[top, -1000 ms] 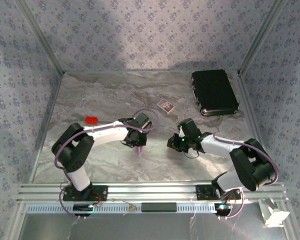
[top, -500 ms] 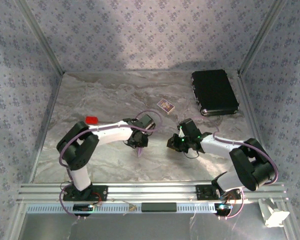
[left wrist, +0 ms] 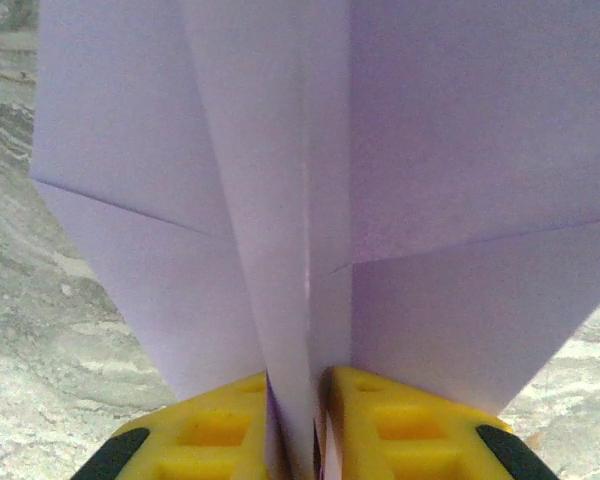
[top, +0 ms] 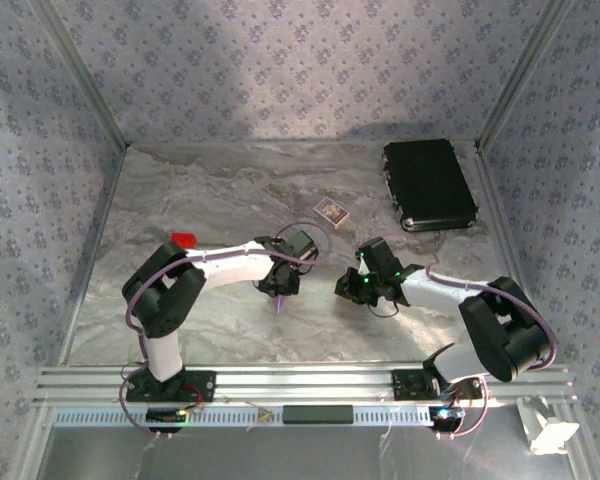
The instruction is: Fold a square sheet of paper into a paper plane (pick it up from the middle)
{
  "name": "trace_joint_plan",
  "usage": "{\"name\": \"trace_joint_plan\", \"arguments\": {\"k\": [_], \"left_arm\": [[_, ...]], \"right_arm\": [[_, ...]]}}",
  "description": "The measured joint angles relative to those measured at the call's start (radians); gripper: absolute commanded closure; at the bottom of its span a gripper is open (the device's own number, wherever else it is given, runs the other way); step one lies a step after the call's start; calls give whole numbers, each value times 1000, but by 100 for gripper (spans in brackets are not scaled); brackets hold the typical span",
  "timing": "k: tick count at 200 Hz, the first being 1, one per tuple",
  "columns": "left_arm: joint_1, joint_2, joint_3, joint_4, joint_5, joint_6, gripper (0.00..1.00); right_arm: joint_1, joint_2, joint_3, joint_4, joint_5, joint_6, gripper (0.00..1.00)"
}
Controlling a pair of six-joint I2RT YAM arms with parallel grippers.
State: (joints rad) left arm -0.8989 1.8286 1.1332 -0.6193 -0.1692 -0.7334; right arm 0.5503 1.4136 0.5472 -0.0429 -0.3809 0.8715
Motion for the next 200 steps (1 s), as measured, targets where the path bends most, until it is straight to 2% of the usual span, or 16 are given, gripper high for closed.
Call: {"name": "trace_joint_plan", "arguments": {"k": [18,51,200], "left_arm": [[0,6,8,-9,0,-17,74],[-1,14,18,-13,0,-46,71],[-16,45,92,-111,-14,-126,68]], "right_arm": [[-1,-2,0,-7,0,0,85],[-11,-21,0,-16,0,-7,85],[-102,-179,-2,-70,8,-60,80]]}}
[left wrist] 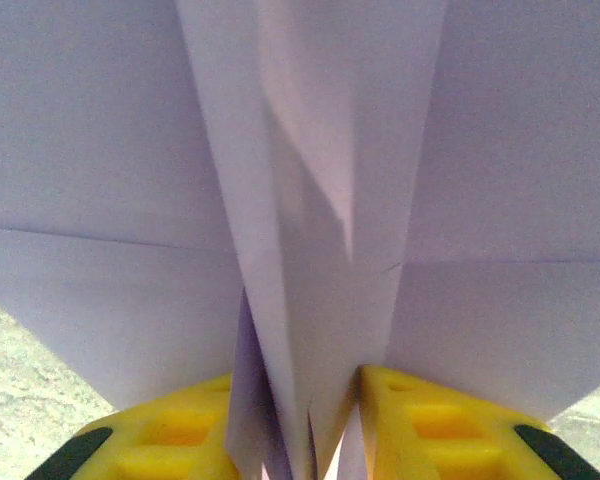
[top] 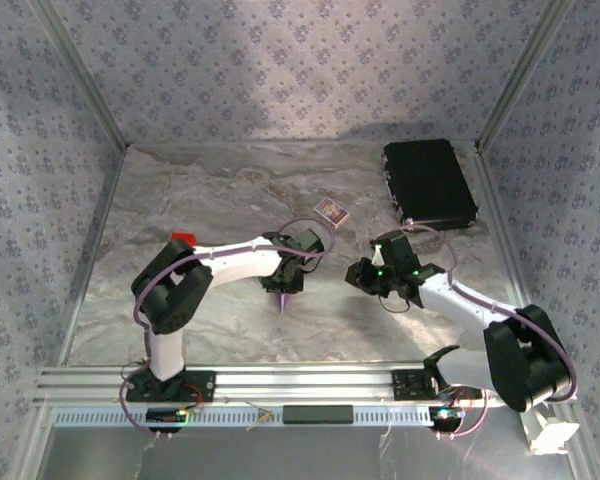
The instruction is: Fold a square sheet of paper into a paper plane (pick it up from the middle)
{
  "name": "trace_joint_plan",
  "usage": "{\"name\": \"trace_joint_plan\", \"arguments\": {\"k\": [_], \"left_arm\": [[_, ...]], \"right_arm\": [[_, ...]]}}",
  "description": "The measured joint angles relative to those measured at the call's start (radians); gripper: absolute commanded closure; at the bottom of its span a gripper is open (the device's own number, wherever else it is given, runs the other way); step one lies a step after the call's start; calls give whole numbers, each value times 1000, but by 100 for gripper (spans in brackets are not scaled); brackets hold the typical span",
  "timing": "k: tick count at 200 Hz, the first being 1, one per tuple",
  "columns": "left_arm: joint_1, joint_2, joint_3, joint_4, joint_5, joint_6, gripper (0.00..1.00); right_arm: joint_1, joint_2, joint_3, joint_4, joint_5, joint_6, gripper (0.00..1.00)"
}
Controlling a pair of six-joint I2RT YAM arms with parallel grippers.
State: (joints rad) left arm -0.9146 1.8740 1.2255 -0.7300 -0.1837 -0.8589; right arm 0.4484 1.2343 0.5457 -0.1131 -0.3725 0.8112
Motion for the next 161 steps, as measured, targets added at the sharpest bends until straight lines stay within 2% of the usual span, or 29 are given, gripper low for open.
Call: {"name": "trace_joint_plan", "arguments": {"k": [40,62,96,127,134,145,161], "left_arm": [[-4,-15,21,-28,-1,-7,61],[-4,-49,21,-37,-8,-11,60],[-4,-135,22,-53,-47,-10,57],[6,-304,-16,-29,-147,37,46],[18,-355,-42,-11,-166,51,44],[55,-439,-97,19,-192,76,42],[153,-546,-189,75,-216,131,37]], "right_arm": [[-37,-34,-2,-42,13,-30,77],[-78,-77,-5,-71,22,-55,69],[-127,-189,5,-140,80,-114,47],[-135,-287,68,-191,254,-198,36],[-135,-304,77,-187,303,-226,29],[-135,-327,82,-166,388,-285,24],[-135,-327,72,-117,502,-374,22]]}}
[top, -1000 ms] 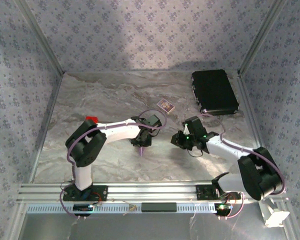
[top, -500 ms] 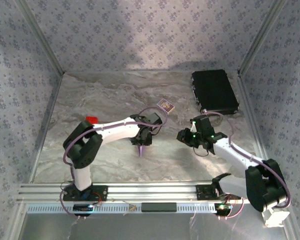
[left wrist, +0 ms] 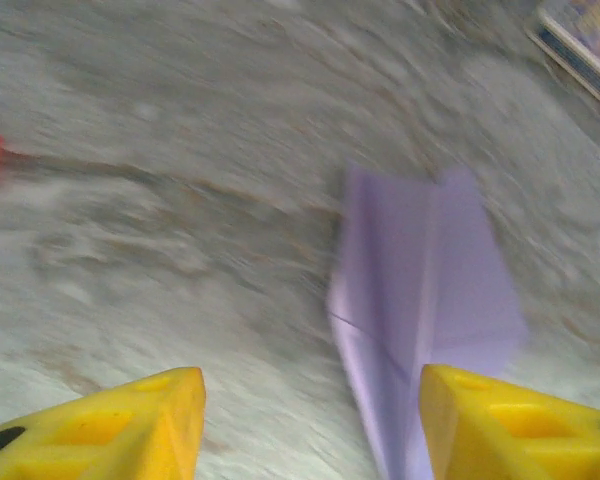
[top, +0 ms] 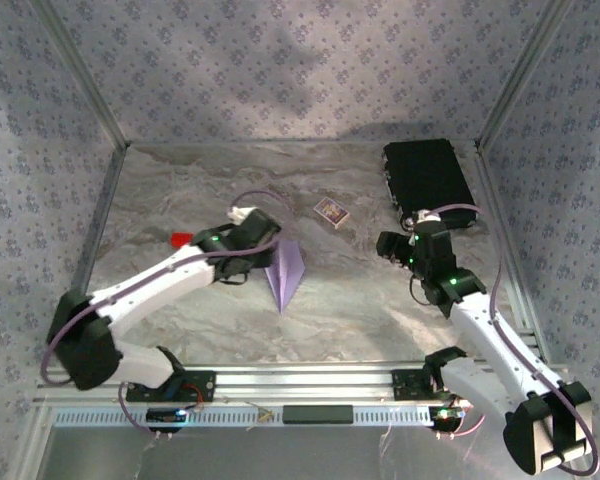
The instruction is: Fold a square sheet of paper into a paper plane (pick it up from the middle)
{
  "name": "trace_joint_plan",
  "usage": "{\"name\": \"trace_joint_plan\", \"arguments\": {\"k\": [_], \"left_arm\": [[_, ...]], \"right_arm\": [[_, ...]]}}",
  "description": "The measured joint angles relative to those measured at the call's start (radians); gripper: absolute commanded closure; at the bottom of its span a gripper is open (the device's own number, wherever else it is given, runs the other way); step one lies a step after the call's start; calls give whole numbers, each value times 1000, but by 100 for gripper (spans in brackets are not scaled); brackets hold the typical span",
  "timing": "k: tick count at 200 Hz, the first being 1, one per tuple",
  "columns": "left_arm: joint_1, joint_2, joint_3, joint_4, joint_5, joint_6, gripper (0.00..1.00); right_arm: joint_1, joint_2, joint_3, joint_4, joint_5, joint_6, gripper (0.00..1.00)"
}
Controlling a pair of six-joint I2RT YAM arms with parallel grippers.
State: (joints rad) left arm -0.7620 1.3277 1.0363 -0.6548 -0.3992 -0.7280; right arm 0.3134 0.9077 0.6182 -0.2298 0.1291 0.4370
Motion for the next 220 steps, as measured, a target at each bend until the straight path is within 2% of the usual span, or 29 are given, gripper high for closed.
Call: {"name": "trace_joint_plan", "arguments": {"k": [26,57,78,102,110,119,123,172,178,180,182,185,220], "left_arm": [[171,-77,-129,83,-34,98,35],[325,-77,-195,154,-63,225,31],[431,-77,-229,232,-69,292,27],[543,-80,-301,374,-58,377,19],[562,-85,-335,430,-50,397,16],[577,-93,-376,489,-34,417,3],[581,-98,-398,524,-26,431,1],[600,-63,-464,785,8,586,0],[603,-53,-465,815,11,602,0],[603,-48,-465,826,12,607,0],[605,-44,-468,839,13,613,0],[607,-40,-471,858,17,618,0],[694,16,-563,1084,113,663,0]], "right_arm": [[-11,85,-39,105,143,-148,19],[-49,301,-61,246,240,-294,19],[-72,415,-102,403,245,-371,18],[-116,496,-135,558,185,-472,18],[-134,507,-143,613,153,-504,18],[-154,512,-157,678,116,-534,17],[-163,512,-166,711,102,-540,17],[-295,544,-270,989,-44,-546,16],[-299,575,-281,1043,-47,-541,14],[-299,583,-283,1051,-47,-540,8],[-299,587,-283,1051,-47,-538,3],[-299,599,-283,1049,-48,-538,1],[-306,615,-266,1046,-17,-499,1]]}}
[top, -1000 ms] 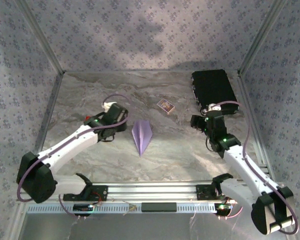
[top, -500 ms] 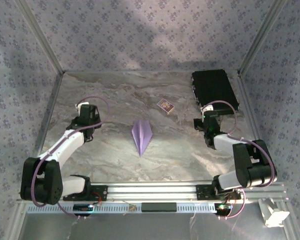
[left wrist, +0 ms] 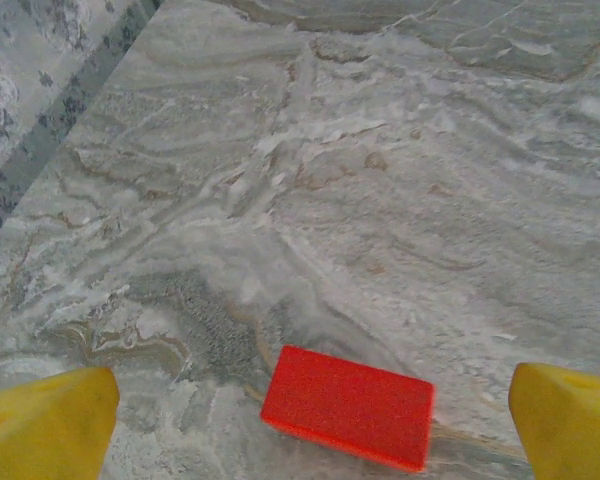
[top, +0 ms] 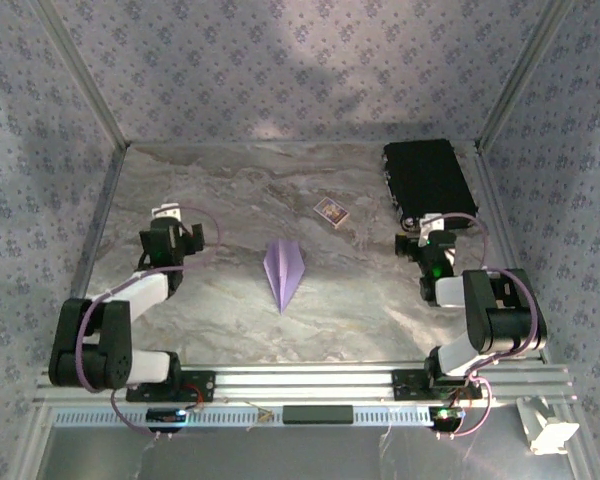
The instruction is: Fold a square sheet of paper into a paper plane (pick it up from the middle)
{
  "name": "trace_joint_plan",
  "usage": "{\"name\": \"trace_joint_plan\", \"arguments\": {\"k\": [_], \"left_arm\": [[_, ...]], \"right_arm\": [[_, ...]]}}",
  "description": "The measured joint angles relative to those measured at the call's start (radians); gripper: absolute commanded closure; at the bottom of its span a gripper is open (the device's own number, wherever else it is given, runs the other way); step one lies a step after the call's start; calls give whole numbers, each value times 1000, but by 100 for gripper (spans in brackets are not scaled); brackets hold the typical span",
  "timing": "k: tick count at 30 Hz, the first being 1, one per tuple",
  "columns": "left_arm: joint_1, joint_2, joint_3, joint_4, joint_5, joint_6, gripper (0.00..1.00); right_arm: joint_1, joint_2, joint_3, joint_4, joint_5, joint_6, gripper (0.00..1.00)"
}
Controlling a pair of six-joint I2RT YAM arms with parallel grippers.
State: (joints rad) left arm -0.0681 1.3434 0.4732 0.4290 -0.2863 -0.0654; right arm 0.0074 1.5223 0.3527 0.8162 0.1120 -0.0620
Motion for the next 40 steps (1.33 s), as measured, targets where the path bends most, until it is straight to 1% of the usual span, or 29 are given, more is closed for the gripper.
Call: {"name": "trace_joint_plan", "arguments": {"k": [4,7,8,10,12,24,40], "left_arm": [[71,52,-54,139,103,6,1],[95,137,-94,308,174,13,1],[97,166,-104,342,195,16,1],[97,194,-112,343,232,21,0],[98,199,-103,341,238,21,0],[83,198,-78,360,211,21,0],[83,198,-78,360,211,21,0]], "right_arm": [[-5,0,7,3,20,21,1],[-10,0,8,3,22,26,1],[-10,0,8,3,22,28,1],[-10,0,9,3,22,29,1],[-10,0,10,3,22,29,1],[-10,0,11,3,22,29,1],[-10,0,11,3,22,29,1]]}}
